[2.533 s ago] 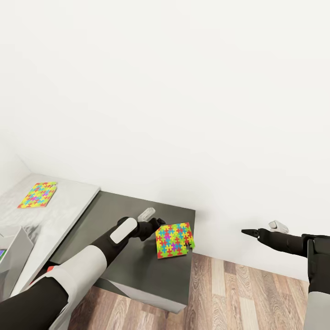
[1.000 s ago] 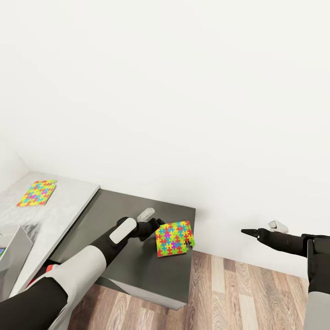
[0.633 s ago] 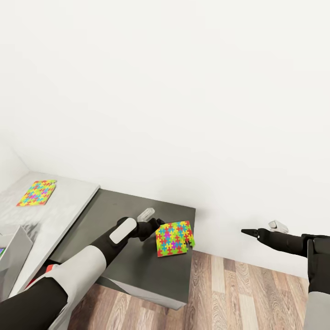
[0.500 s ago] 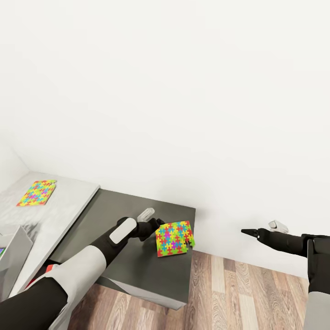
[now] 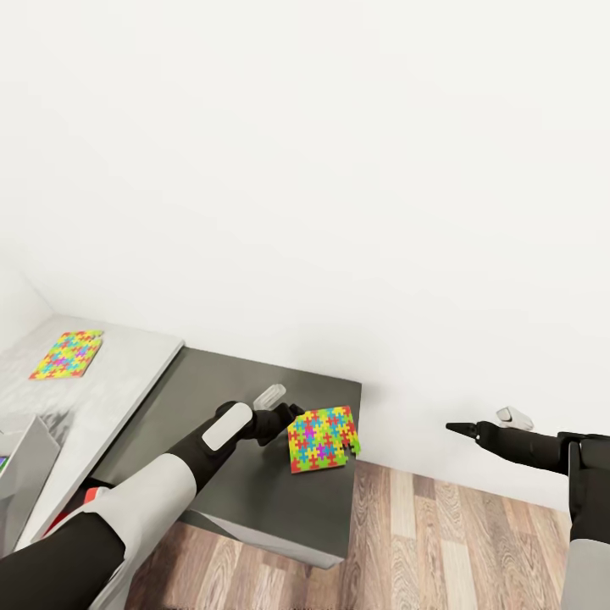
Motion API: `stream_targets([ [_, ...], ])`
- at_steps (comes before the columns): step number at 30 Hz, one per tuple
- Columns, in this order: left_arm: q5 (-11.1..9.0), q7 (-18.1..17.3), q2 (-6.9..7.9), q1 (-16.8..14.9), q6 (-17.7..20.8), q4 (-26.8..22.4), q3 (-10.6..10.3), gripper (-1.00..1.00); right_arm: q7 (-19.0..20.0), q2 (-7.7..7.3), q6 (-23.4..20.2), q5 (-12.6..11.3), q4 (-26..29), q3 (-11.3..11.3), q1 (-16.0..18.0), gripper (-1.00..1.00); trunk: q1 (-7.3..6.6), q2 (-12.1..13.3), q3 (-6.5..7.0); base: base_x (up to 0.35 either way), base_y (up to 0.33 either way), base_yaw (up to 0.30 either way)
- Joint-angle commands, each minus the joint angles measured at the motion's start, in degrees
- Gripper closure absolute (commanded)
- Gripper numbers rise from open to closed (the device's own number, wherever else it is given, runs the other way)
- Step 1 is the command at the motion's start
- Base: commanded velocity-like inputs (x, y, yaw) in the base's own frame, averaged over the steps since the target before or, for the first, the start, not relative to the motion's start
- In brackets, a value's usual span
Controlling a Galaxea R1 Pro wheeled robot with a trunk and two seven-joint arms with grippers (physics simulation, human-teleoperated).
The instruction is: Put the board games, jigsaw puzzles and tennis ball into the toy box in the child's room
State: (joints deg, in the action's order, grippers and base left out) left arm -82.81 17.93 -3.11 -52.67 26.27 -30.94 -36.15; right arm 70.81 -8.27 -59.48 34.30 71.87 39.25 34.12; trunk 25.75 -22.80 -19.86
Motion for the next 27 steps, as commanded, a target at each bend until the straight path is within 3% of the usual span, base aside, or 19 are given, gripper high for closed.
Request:
stream_targets([
  [1, -0.60, 0.47, 0.04, -0.06, -0.04, -0.09, -0.24, -1.00, 0.58, 0.01, -0.37, 0.54, 0.06, 0.08, 0.07, -1.00, 0.03, -0.12, -0.18, 0.000, 0.000, 0.000],
  [16, -0.60, 0.49, 0.04, -0.06, -0.07, -0.09, -0.24, -1.00, 0.64, 0.01, -0.37, 0.50, 0.25, 0.06, 0.07, -1.00, 0.03, -0.12, -0.56, 0.000, 0.000, -0.009],
  [27, -0.60, 0.47, 0.04, -0.06, -0.05, -0.09, -0.24, -1.00, 0.63, 0.01, -0.37, 0.50, 0.28, 0.04, 0.07, -1.00, 0.03, -0.12, -0.58, 0.000, 0.000, -0.179],
])
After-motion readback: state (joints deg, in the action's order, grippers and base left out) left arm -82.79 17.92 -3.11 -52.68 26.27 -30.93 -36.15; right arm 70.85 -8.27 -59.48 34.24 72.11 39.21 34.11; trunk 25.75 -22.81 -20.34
